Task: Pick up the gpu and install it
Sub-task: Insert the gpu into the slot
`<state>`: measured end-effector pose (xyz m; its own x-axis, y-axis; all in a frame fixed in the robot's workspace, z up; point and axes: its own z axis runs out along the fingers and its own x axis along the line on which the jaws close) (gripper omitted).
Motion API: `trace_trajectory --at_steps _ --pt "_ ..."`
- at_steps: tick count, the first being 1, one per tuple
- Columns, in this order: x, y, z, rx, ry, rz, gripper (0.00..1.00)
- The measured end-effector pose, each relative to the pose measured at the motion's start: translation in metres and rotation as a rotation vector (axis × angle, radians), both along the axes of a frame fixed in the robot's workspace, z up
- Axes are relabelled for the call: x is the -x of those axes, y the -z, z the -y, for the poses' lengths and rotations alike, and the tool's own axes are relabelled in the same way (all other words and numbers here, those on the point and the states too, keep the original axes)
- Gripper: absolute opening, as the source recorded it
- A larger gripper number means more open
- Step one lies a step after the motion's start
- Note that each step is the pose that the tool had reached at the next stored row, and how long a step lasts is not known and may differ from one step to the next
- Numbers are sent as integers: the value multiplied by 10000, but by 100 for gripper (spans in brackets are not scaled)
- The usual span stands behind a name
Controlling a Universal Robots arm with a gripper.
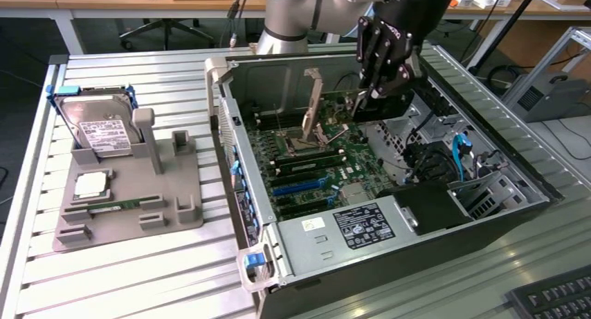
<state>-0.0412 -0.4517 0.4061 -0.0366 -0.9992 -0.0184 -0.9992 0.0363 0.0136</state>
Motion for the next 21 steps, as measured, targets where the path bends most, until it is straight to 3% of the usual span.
trace_trajectory --at_steps 21 --pt "0 4 58 0 0 0 27"
